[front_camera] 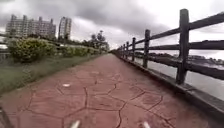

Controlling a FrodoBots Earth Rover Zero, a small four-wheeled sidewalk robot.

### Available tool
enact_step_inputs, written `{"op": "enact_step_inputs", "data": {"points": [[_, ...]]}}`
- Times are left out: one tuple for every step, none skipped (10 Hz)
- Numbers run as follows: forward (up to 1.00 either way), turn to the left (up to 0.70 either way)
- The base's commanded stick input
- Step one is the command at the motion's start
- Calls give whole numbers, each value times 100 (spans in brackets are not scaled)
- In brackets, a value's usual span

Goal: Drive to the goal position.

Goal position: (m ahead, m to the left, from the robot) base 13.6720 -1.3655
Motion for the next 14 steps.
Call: {"op": "enact_step_inputs", "data": {"points": [[50, 0], [50, 0], [50, 0], [50, 0], [50, 0], [50, 0], [50, 0], [50, 0], [50, 0], [50, 0], [50, 0], [50, 0], [50, 0], [50, 0]]}}
